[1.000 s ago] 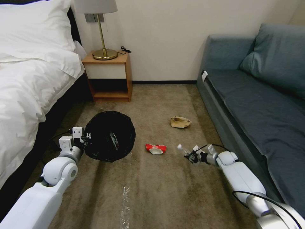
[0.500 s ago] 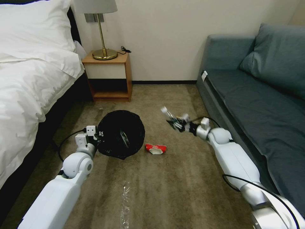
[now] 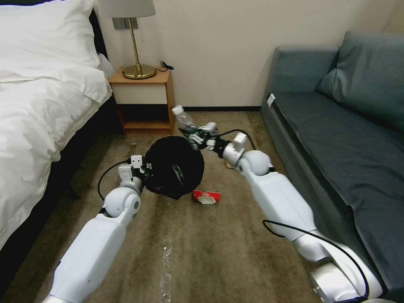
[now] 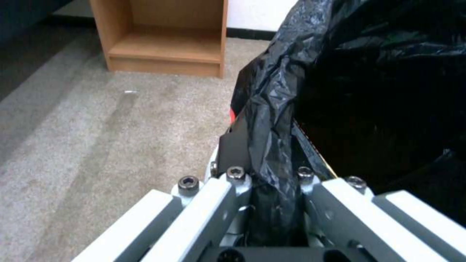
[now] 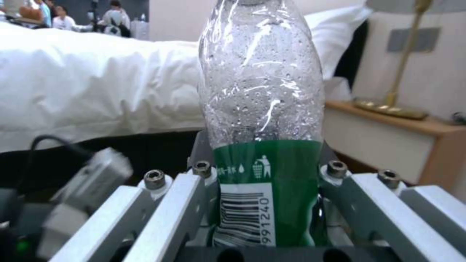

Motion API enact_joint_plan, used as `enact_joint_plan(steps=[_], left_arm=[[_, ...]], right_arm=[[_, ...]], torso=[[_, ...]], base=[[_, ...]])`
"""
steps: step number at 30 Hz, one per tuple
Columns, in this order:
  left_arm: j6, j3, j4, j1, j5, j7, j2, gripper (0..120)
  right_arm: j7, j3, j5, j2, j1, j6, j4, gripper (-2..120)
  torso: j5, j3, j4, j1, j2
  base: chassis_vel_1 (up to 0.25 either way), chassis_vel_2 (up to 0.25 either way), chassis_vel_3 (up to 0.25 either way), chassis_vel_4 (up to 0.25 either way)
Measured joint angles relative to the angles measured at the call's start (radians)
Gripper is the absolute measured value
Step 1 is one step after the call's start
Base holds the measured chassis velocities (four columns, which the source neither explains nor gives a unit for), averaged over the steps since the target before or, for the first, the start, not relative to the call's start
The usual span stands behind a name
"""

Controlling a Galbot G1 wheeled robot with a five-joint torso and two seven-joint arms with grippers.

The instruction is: Pick up the trash bin, then pick up the garbage on the floor and place it into the trash bin.

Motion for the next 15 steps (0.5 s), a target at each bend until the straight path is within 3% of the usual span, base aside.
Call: enact_joint_plan(steps=[8, 15], left_arm=[[-0.009, -0.007, 0.007, -0.002, -0.013, 0.008, 0.022, 2], [-0.011, -0.016, 0.004, 0.010, -0.017, 0.007, 0.030, 2]], right_arm=[[0.108, -0.064, -0.027, 0.046, -0.033, 0.020, -0.041, 22], [0.137, -0.085, -0.025, 0.061, -0.034, 0.026, -0.059, 46]], torso=[[0.0000, 0.000, 0.0000, 0.000, 0.000], [0.0000, 0.000, -0.0001, 0.000, 0.000]], base=[[0.000, 0.000, 0.000, 0.000], [0.000, 0.000, 0.000, 0.000]])
